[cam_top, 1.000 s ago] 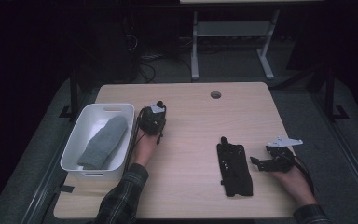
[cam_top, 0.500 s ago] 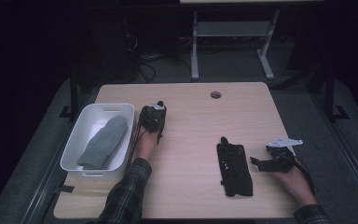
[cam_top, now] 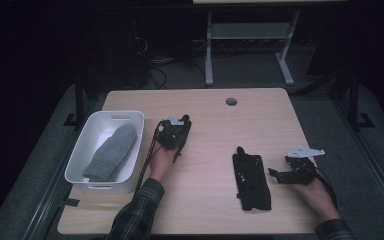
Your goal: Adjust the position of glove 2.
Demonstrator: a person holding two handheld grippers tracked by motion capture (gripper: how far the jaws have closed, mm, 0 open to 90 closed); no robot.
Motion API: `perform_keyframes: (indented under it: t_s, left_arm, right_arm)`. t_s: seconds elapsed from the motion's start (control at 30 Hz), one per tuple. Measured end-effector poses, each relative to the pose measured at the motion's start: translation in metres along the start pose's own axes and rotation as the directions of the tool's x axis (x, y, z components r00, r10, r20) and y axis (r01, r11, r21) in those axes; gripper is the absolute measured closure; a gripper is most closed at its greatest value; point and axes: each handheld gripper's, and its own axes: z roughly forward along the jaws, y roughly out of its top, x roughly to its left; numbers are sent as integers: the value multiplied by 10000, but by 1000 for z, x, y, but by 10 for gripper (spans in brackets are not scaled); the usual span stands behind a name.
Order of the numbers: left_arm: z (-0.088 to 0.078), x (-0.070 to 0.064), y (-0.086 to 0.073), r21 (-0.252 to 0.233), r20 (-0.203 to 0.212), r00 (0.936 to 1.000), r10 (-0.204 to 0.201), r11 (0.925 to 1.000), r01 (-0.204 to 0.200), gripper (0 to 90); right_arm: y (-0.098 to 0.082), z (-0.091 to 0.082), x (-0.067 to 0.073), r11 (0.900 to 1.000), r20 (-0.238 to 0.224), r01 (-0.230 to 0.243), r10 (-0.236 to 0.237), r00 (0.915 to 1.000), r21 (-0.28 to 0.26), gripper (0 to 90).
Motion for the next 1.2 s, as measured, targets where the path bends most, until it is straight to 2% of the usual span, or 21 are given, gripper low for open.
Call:
perform_keyframes:
  t_s: [0.27, 0.37, 0.5, 0.7, 0.8, 1.03, 1.1, 1.2]
  left_arm:
    - [1, -31, 1, -62, 870, 9956, 360, 9993, -356, 895]
    - [0, -44, 0, -70, 1179, 9913, 591, 9983, -587, 895]
    - [0, -62, -1, -127, 1566, 9854, 662, 9978, -650, 895]
    - [-4, -77, -2, 10, 1930, 9754, 1065, 9941, -1087, 895]
    - [-9, -74, 0, -90, 1976, 9738, 1127, 9935, -1132, 895]
    - [-20, -44, 8, -366, 1512, 9835, 995, 9948, -950, 895]
    - [-18, -34, 8, -246, 1394, 9853, 985, 9951, -960, 895]
    - [-13, -26, 5, 148, 1405, 9856, 944, 9951, -974, 895]
  right_arm:
    - [0, 0, 0, 10000, 0, -1, 1, 10000, 3, 145]
    - [0, 0, 0, 10000, 0, 9, -9, 10000, 0, 144]
    - [0, 0, 0, 10000, -6, 18, -18, 10000, -1, 143]
    - [0, 0, 0, 10000, -6, 14, -14, 10000, -1, 143]
    - [0, 0, 0, 10000, -7, 8, -8, 10000, -1, 143]
    - [0, 0, 0, 10000, -14, 9, -9, 10000, -1, 142]
    - [0, 0, 0, 10000, -16, 13, -13, 10000, -1, 142]
    - [0, 0, 0, 10000, -16, 20, -20, 10000, -3, 142]
